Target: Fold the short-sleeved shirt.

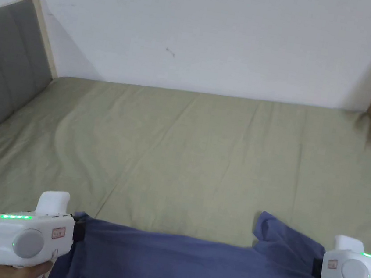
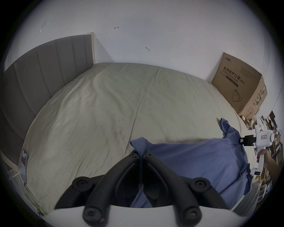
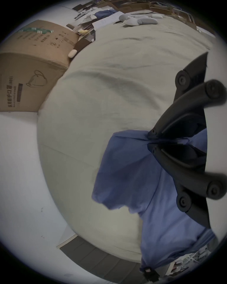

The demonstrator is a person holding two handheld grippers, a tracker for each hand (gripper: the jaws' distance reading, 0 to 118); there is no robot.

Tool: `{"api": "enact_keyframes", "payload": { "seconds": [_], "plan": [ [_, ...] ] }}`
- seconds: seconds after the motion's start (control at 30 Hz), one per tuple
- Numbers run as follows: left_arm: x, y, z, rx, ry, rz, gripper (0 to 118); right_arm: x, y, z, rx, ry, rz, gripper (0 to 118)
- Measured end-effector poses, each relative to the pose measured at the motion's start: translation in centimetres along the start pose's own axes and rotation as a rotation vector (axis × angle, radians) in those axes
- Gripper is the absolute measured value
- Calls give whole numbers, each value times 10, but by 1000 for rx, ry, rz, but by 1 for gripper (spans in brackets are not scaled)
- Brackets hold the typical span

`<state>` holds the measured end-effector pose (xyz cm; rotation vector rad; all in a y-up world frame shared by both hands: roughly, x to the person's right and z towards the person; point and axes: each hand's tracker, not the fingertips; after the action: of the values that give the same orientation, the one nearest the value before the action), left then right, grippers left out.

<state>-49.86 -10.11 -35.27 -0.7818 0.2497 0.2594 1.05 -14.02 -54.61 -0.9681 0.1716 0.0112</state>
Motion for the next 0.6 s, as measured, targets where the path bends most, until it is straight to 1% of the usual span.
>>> {"api": "enact_keyframes", "payload": {
  "seconds": [0.07, 0.23, 0.3, 0.4, 0.47, 0.6],
  "plan": [
    [0, -1, 8, 5, 0, 6, 2, 2, 0, 26, 69, 19, 3, 5],
    [2, -3, 38, 29, 13, 12, 2, 13, -5, 103, 201, 134, 44, 5],
    [-1, -6, 52, 39, 15, 14, 2, 19, -16, 136, 249, 174, 42, 5],
    [-7, -14, 74, 59, 28, 17, 2, 33, -33, 171, 280, 223, 40, 5],
    [-13, -23, 86, 56, 27, 32, 2, 39, -48, 190, 293, 238, 45, 5],
    [-25, -53, 109, 44, 12, 63, 2, 52, -84, 210, 294, 271, 31, 5]
  ]
}}
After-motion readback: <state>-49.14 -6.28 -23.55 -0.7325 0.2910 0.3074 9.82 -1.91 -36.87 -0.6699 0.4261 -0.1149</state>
